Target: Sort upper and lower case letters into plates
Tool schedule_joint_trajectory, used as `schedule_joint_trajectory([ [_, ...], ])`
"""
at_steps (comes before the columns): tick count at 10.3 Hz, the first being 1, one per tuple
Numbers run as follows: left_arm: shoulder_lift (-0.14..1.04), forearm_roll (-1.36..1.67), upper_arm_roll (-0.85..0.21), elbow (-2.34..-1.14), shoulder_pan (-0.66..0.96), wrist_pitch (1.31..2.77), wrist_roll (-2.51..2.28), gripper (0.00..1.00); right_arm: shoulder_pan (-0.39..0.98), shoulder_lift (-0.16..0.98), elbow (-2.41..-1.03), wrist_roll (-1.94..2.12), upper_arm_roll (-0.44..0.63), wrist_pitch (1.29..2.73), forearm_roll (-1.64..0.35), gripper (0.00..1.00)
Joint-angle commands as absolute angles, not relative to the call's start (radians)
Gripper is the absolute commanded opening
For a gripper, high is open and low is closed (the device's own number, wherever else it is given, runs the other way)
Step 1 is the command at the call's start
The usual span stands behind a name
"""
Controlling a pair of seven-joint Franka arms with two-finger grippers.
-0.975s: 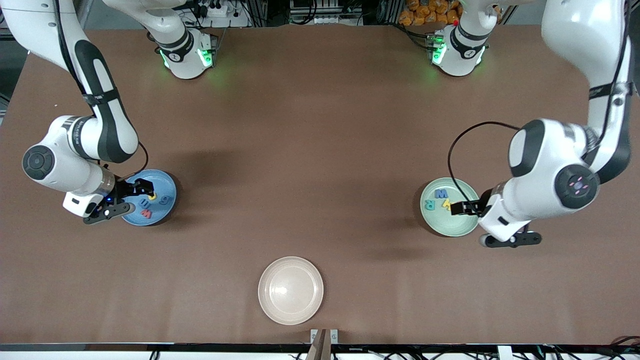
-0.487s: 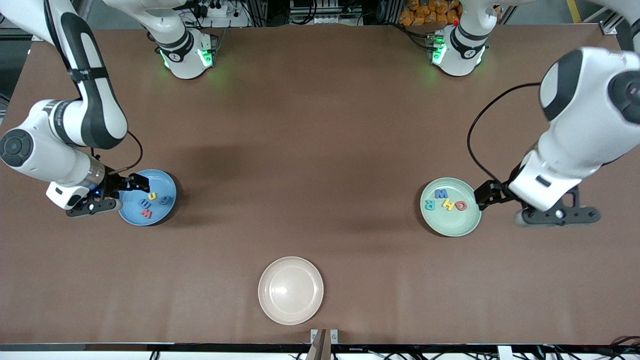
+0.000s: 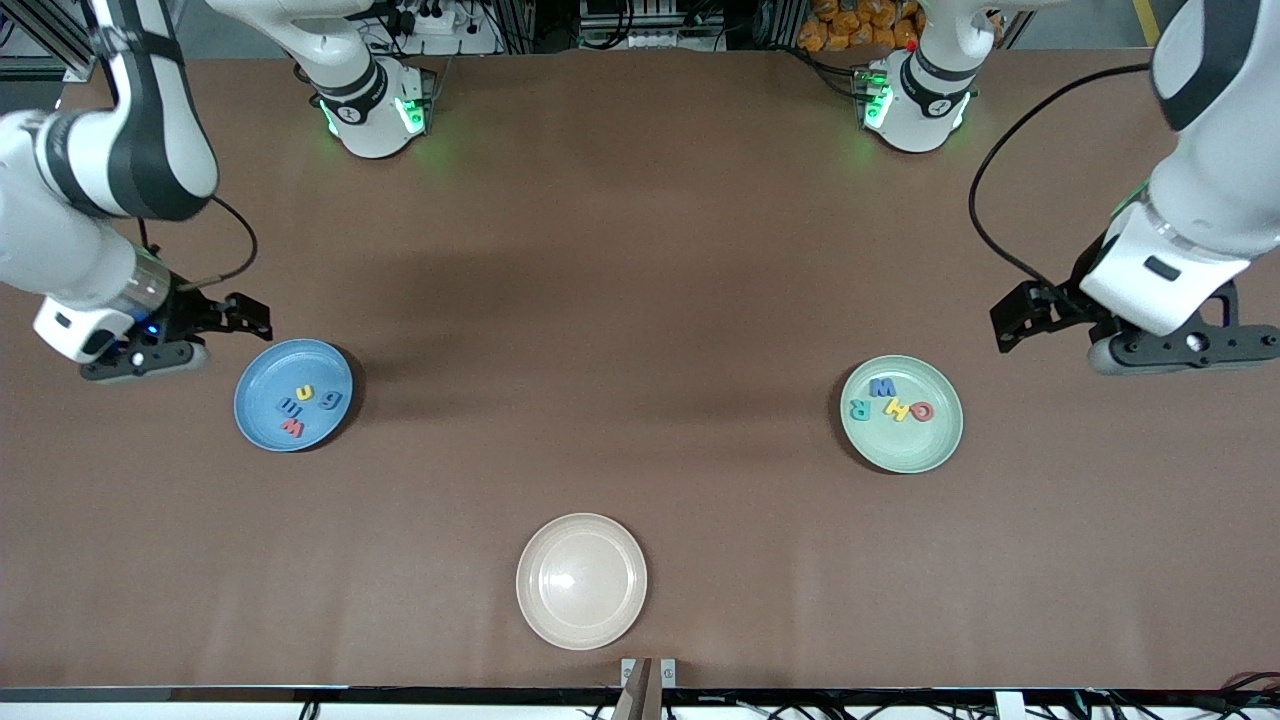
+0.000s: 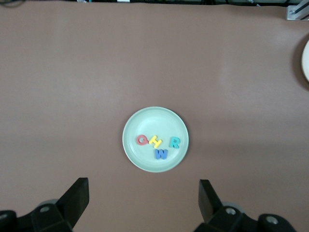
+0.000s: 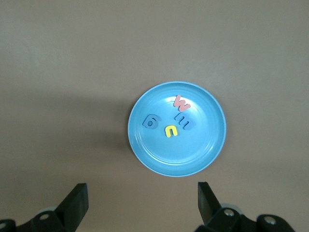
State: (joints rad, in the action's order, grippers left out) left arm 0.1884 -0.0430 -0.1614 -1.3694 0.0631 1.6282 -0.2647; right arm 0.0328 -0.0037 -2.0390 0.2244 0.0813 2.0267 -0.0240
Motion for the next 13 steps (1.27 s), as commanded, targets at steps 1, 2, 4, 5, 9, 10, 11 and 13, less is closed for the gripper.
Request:
schedule_joint_trajectory([
  [1,0.115,0.038,-0.156,-1.396,0.04,1.541,-0.218,1.0,-0.003,-0.028,-1.834,0.18,0.061,1.863,-0.008,1.0],
  [2,0.095,0.04,-0.158,-1.399,0.041,1.529,-0.213,1.0,-0.014,-0.02,-1.733,0.176,0.061,1.742,-0.012,1.0],
  [4,0.071,0.04,-0.163,-1.404,0.041,1.508,-0.213,1.0,-0.008,-0.025,-1.657,0.111,0.061,1.668,-0.014,1.0],
  [5,0.068,0.04,-0.164,-1.404,0.041,1.506,-0.213,1.0,0.0,-0.023,-1.611,0.086,0.058,1.639,-0.015,1.0],
  [9,0.063,0.028,-0.158,-1.402,0.04,1.508,-0.212,1.0,0.005,-0.026,-1.546,0.041,0.054,1.542,-0.012,1.0],
  [10,0.061,0.026,-0.155,-1.402,0.037,1.508,-0.18,1.0,0.003,-0.026,-1.542,0.041,0.054,1.543,-0.009,1.0],
  [11,0.046,0.026,-0.155,-1.405,0.009,1.506,-0.142,1.0,0.005,-0.023,-1.531,0.041,0.054,1.543,-0.006,1.0],
  [13,0.038,0.026,-0.155,-1.408,-0.047,1.505,-0.074,1.0,0.003,-0.025,-1.529,0.041,0.055,1.542,-0.005,1.0],
])
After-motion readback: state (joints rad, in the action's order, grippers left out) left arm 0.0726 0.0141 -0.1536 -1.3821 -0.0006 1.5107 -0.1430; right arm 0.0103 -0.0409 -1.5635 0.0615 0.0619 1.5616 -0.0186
